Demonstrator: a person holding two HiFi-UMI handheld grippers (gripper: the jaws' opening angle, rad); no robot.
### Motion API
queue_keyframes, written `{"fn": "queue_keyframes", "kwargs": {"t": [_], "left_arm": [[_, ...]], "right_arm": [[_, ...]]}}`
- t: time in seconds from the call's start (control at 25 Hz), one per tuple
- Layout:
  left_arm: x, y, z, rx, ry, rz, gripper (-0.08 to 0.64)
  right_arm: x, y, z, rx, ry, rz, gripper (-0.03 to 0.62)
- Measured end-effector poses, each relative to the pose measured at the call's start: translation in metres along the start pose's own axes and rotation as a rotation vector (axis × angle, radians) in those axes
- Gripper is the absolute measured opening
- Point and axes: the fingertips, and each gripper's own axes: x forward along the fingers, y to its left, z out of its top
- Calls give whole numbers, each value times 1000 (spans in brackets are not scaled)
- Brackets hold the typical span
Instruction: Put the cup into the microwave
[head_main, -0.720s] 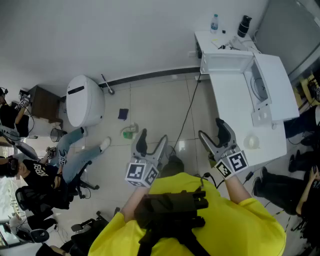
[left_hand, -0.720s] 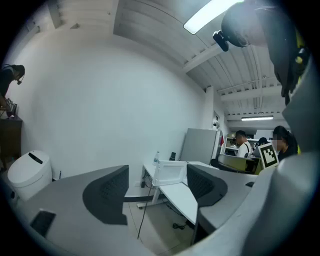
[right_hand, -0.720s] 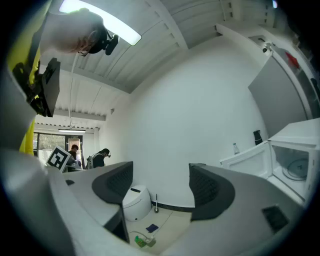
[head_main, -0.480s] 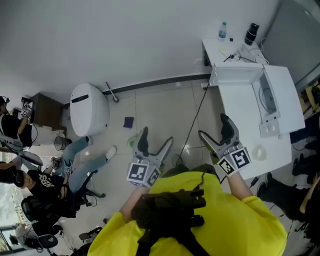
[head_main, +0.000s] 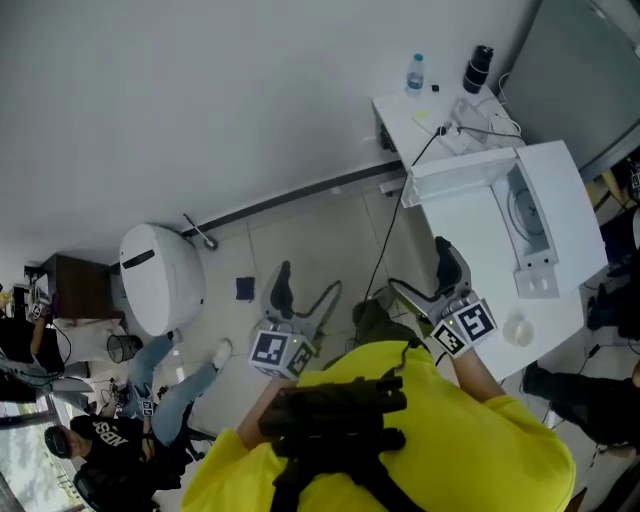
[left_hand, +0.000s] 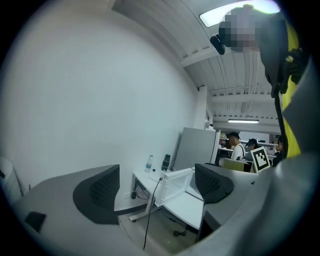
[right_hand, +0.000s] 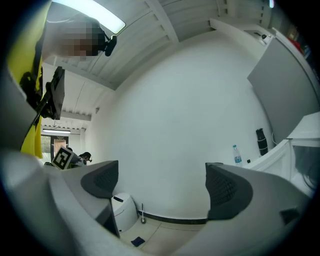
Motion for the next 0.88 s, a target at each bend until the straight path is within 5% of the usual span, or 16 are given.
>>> {"fn": "queue_keyframes", "kwargs": {"t": [0.16, 0.24, 0.44, 0.72, 0.88], "left_arm": [[70, 18, 33, 28, -26, -32, 367], [106, 23, 51, 67, -58, -65, 260], [194, 14, 61, 144, -27, -214, 115], [292, -104, 43, 211, 101, -644, 115], [318, -172, 25, 223, 165, -892, 115]], "right_arm": [[49, -49, 23, -9, -22, -28, 546], [71, -77, 40, -43, -51, -56, 534], [72, -139, 61, -21, -119, -239, 526], [-40, -205, 73, 21, -235, -701, 479], [-119, -207, 63, 37, -303, -1013, 439]]}}
